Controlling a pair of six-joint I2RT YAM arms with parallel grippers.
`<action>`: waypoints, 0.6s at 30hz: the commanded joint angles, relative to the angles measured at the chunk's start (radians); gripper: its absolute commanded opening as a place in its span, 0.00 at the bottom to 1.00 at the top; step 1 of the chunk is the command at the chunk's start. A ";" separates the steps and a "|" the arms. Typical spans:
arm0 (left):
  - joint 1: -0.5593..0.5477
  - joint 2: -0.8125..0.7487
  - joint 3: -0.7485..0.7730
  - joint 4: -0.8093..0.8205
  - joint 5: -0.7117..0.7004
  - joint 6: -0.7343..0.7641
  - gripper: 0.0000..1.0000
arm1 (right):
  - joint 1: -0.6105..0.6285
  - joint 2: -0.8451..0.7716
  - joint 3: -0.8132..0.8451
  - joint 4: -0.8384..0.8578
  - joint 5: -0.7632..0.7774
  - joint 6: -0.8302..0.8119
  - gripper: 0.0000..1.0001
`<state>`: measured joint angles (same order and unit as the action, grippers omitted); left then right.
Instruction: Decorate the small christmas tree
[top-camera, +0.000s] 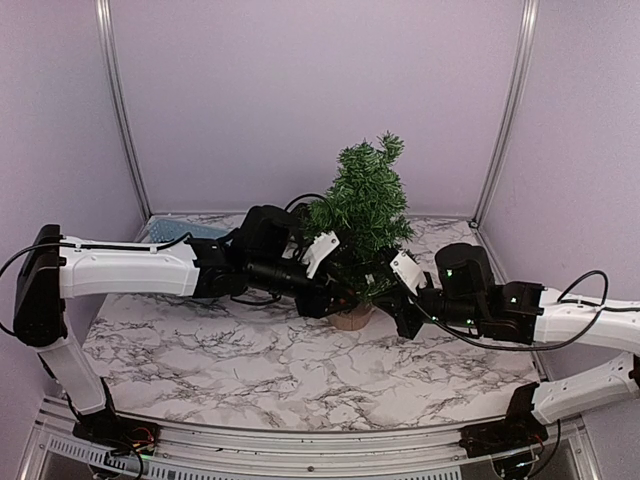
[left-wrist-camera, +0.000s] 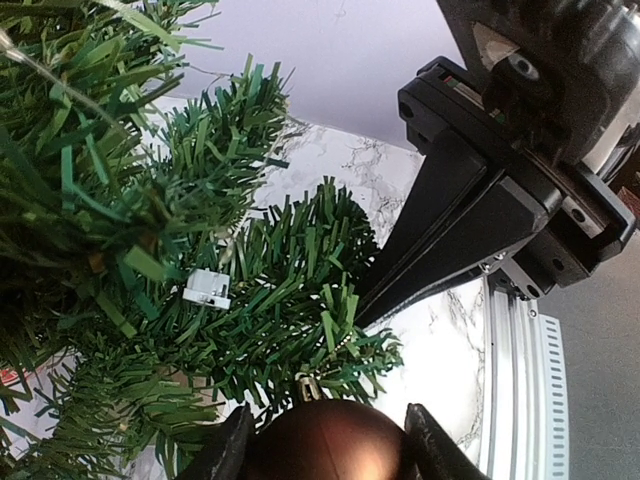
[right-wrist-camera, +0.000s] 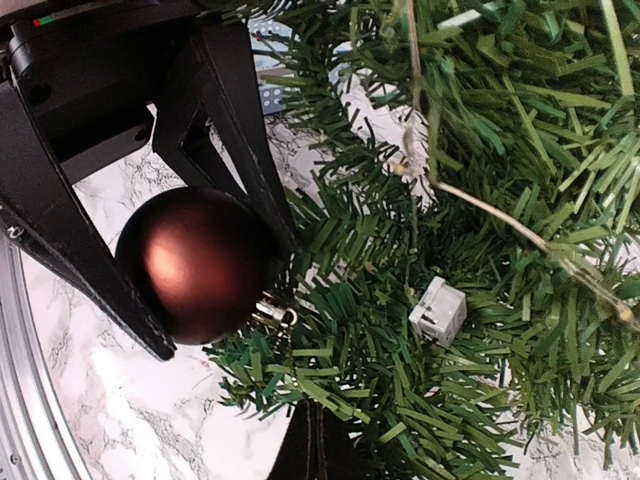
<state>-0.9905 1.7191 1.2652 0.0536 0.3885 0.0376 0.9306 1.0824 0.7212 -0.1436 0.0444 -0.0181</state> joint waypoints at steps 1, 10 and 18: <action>-0.004 0.025 0.034 -0.035 -0.051 0.007 0.33 | -0.012 0.002 0.045 -0.002 0.030 0.012 0.00; -0.005 0.015 0.034 -0.051 -0.069 0.026 0.41 | -0.017 -0.002 0.044 0.001 0.027 0.012 0.00; -0.008 -0.033 0.001 -0.047 -0.032 0.052 0.57 | -0.016 -0.006 0.046 0.001 0.009 0.037 0.10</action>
<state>-0.9951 1.7275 1.2781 0.0235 0.3412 0.0658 0.9218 1.0824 0.7231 -0.1432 0.0540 0.0017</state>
